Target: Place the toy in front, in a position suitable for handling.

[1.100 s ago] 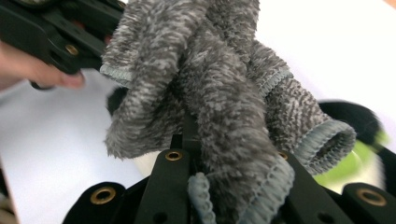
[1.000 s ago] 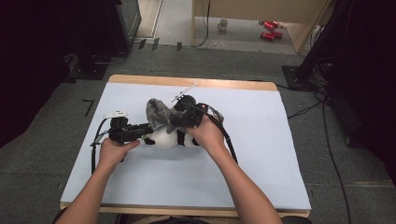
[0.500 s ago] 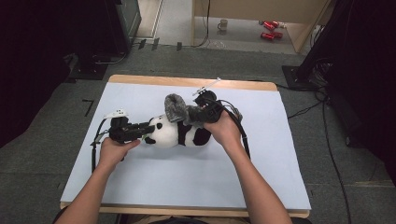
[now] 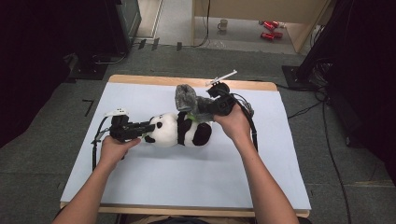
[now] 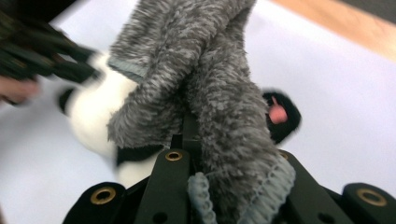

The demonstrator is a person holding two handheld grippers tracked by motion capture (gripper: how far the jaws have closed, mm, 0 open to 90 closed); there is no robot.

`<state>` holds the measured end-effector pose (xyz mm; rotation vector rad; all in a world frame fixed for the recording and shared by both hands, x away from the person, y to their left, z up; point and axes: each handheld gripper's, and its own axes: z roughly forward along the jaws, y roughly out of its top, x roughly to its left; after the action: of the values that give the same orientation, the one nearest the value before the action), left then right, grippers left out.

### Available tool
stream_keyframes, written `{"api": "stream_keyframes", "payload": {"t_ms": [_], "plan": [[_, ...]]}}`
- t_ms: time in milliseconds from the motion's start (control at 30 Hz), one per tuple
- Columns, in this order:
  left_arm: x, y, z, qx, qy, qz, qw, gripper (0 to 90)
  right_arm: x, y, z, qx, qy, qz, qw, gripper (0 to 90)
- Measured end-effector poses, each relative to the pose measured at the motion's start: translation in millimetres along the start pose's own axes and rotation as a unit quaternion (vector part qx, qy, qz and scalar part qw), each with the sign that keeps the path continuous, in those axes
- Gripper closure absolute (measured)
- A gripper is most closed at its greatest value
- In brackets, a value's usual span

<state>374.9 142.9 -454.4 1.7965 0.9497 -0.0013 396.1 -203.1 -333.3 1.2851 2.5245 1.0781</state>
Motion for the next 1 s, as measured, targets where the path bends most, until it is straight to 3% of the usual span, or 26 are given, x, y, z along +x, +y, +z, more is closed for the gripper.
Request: {"api": "stream_keyframes", "payload": {"t_ms": [367,533,667,833,1000], "plan": [[-1.6,0.5,-0.9,0.004,0.004,0.001,1.0000,68.3,53.8,42.7,4.8,-0.022,0.040,-0.046,0.9979,79.6],[-1.4,0.8,-0.8,0.003,0.005,0.000,1.0000,68.4,73.7,52.8,18.2,-0.014,0.060,-0.056,0.9965,79.6],[-1.1,1.0,-1.0,0.003,0.005,-0.002,1.0000,68.4,85.3,45.7,42.9,0.019,0.062,-0.056,0.9963,79.6],[-1.5,0.9,-0.8,0.004,0.008,-0.002,1.0000,68.5,90.7,21.0,79.9,0.063,0.055,-0.049,0.9953,79.7],[-3.1,0.0,-1.0,0.011,0.011,0.013,0.9998,69.5,89.9,9.8,89.0,0.072,0.053,-0.053,0.9946,80.0]]}}
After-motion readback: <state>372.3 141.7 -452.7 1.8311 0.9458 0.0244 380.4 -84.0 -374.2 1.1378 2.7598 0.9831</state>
